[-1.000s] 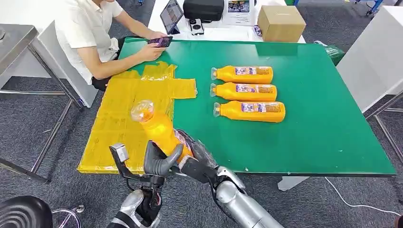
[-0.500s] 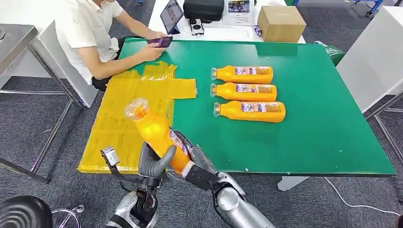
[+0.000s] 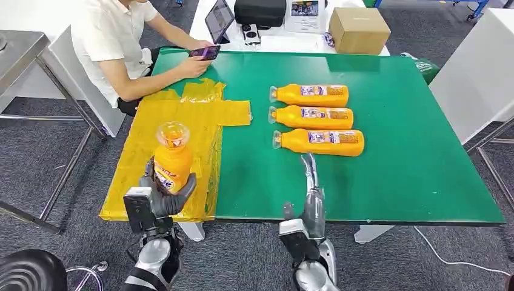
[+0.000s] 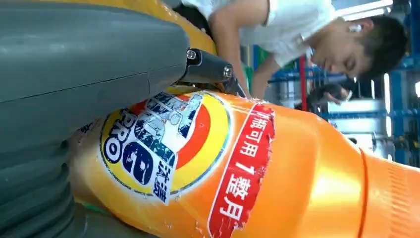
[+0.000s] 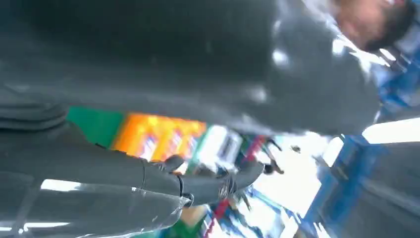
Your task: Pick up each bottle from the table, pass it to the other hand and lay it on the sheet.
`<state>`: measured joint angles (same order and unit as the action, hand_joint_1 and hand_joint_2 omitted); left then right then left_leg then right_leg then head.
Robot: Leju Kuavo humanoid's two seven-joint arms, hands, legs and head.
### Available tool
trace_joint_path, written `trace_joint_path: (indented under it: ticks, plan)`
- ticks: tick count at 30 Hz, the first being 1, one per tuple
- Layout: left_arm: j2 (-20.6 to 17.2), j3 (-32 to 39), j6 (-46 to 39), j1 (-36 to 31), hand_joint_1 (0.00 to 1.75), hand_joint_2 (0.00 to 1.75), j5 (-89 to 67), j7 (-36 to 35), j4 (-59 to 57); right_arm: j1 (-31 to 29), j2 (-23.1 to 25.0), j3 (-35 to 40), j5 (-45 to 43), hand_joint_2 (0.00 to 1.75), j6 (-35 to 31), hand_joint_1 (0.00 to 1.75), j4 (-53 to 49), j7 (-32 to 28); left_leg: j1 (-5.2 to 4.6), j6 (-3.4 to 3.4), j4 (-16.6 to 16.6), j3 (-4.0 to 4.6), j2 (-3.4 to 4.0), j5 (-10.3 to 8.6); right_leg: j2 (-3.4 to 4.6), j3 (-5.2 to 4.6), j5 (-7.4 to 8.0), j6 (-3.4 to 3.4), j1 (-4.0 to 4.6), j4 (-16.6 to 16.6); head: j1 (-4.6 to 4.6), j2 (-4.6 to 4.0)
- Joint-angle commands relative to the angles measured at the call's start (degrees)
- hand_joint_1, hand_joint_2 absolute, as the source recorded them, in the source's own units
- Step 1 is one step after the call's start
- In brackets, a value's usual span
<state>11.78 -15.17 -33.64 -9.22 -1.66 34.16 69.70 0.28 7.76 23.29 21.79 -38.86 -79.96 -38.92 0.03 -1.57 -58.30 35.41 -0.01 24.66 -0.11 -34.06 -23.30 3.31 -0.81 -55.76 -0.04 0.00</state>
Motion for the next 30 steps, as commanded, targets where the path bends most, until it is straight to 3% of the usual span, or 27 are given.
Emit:
trace_joint_path:
  ticks: [1, 9, 15, 19, 25, 30]
  plan:
    - [-3.4, -1.7, -4.7, -6.0, 1.75, 1.75, -12.2, -5.8, -9.9, 1.8, 6.7, -19.4, 1.7, 0.0, -1.1, 0.0, -17.0, -1.1, -0.01, 0.09, 0.0, -0.14, -0.11, 0.04, -0.11, 0.13, -0.1, -0.12, 0.0, -0.1, -0.04, 0.0]
    - [-3.4, -1.7, -4.7, -6.0, 1.75, 1.75, -12.2, -5.8, -9.9, 1.8, 6.7, -19.4, 1.7, 0.0, -1.1, 0.0, -17.0, -1.1, 0.03, 0.09, 0.1, -0.29, -0.03, 0.06, -0.08, 0.25, -0.11, -0.14, 0.03, 0.0, 0.02, 0.0]
    - [-2.9, 5.2, -6.4, -13.9, 1.75, 1.75, -47.3, -19.6, -26.5, -0.6, 7.1, -15.7, 2.6, 0.0, -1.1, 0.0, -15.4, -1.1, 0.06, 0.1, 0.1, -0.27, 0.08, 0.03, 0.04, 0.21, -0.04, -0.14, 0.05, 0.0, 0.0, 0.0]
    - [-3.8, 0.7, 1.5, -20.1, 1.75, 1.75, -53.8, -24.5, -37.3, -1.7, 6.8, -14.4, 1.8, 0.0, -1.1, 0.0, -12.2, -1.1, 0.05, 0.12, 0.1, -0.33, 0.11, 0.0, 0.09, 0.27, 0.0, -0.16, 0.04, 0.0, 0.0, 0.0]
    - [-4.1, -2.9, 5.0, -21.7, 1.75, 1.75, -58.2, -26.7, -40.1, -1.5, 6.1, -13.5, -0.1, 0.0, -1.1, 0.0, -11.3, -1.1, 0.04, 0.11, 0.1, -0.3, 0.04, -0.09, 0.04, 0.31, 0.0, -0.11, 0.03, 0.0, 0.02, 0.0]
    - [-4.4, -6.3, 16.7, -23.8, 1.75, 1.75, -59.7, -27.0, -43.4, -1.9, 4.6, -11.7, -4.0, 0.0, -1.1, 0.0, -8.5, -1.1, 0.07, 0.15, 0.1, -0.41, 0.03, -0.08, 0.04, 0.41, 0.0, -0.16, 0.06, 0.1, 0.0, 0.0]
